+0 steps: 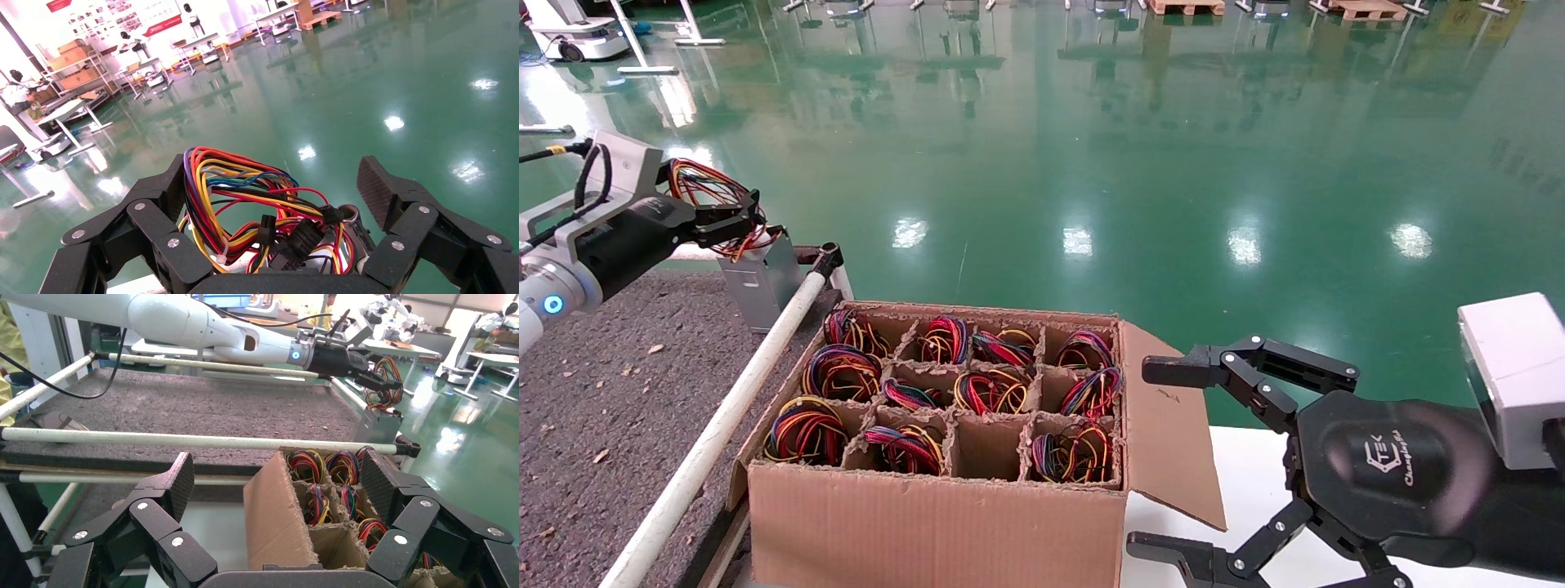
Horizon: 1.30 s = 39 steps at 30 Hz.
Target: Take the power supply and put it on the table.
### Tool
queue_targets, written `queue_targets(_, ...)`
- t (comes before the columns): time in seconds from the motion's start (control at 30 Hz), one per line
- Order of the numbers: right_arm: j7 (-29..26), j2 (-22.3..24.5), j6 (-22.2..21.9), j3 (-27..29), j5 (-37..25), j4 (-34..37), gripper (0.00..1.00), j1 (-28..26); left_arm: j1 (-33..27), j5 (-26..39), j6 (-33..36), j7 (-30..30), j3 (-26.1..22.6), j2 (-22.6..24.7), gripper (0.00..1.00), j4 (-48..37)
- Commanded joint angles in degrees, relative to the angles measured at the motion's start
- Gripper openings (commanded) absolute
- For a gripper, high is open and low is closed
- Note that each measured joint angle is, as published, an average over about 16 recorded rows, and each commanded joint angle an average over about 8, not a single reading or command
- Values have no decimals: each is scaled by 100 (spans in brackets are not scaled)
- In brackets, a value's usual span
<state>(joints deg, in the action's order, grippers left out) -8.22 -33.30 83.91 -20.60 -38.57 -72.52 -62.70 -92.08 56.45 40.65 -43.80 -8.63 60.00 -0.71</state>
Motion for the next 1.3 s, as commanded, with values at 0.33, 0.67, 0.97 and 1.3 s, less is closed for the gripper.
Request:
queue_targets(0.33,1,0,0,-1,0,1,100,-1,29,46,455,-95,-31,-102,100,187)
queue_targets(0.67,1,0,0,-1,1,1,100,-1,5,61,675,-149,-42,-165,100,311)
queue_targets(0.97,1,0,0,-2,1,1,100,-1,-266,-160,708,521,108,-25,100,108)
queue_targets(1.3,1,1,0,-3,2,1,100,-1,-1261,-66,913,1777,51,411,100,-11)
